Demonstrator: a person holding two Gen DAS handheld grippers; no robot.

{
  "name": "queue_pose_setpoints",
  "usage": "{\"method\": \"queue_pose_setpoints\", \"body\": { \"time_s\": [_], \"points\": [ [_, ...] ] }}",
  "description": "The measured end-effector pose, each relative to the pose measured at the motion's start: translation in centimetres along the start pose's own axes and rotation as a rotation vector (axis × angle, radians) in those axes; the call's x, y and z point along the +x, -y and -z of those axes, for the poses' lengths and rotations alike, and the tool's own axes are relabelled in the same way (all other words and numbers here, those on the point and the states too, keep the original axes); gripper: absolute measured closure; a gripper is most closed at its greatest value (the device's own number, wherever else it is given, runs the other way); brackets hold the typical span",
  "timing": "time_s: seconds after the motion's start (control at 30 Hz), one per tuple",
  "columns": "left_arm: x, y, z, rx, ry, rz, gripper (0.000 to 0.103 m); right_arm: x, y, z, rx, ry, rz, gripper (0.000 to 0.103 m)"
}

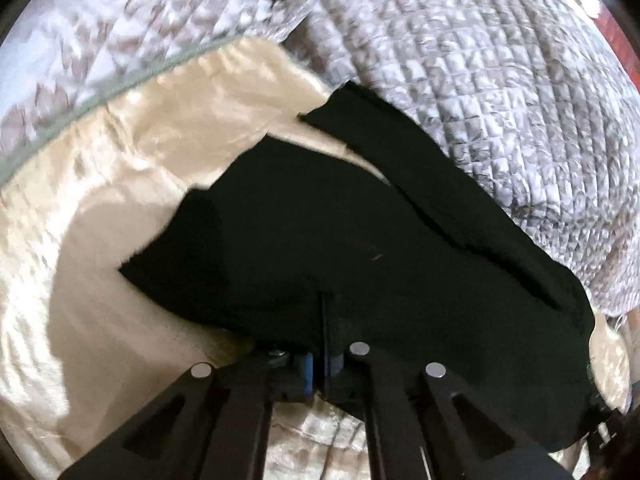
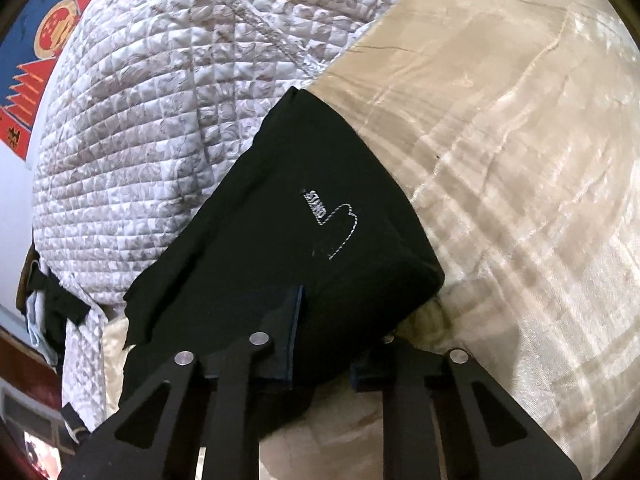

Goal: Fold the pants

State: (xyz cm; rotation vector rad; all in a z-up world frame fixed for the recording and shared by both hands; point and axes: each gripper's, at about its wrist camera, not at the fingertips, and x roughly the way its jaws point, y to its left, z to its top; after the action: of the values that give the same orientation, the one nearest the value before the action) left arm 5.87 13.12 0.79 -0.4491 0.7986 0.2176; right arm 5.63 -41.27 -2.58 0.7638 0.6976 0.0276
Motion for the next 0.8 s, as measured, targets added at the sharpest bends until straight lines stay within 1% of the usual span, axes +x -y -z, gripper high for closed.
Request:
{"method": "queue_pose_setpoints", "body": {
  "time_s": [0.1, 0.2, 0.3, 0.4, 0.5, 0.63, 0.73, 0.77, 0.8],
  "points": [
    [-2.6, 0.4, -0.1, 0.015, 0.037, 0.03, 0.099, -1.1, -0.5, -0.2, -0.003, 0.008, -0.032, 0.09],
    [-5.5, 0.1, 0.0, 0.022, 0.062, 0.048, 0.099, -2.6, -1.1, -0.1, -0.009, 0.002, -0.053, 0.091],
    [-8.2, -0.8, 1.2, 0.023, 0.066, 0.066, 0.099, -4.5, -1.1, 0.6, -0.017, -0.013, -0.06, 0.091],
    [-9.9, -1.7, 3.4, 0.025, 0.056, 0.06, 0.099, -6.7, -0.1, 2.2, -0.021, -0.036, -0.053, 0.091],
    [-11.1, -2.4, 5.4, 0.019, 0.027, 0.072, 0.099, -8.4, 1.6, 4.0, -0.006, -0.058, -0.037, 0.091],
    [-12.2, -2.3, 7.6, 0.053, 0.02, 0.074, 0.099, -9.7, 3.6, 5.4, 0.023, -0.072, -0.02, 0.091],
    [-11.1, -2.8, 8.4, 0.049, -0.027, 0.058, 0.099, -9.7, 4.4, 5.7, 0.016, -0.076, 0.011, 0.091],
    [-11.2, -2.9, 8.5, 0.05, -0.028, 0.066, 0.098, -9.5, 4.7, 5.8, 0.017, -0.083, 0.021, 0.091],
    [-11.4, -3.0, 8.4, 0.05, -0.018, 0.069, 0.094, -9.2, 5.0, 5.9, 0.025, -0.096, 0.031, 0.091]
  ]
}}
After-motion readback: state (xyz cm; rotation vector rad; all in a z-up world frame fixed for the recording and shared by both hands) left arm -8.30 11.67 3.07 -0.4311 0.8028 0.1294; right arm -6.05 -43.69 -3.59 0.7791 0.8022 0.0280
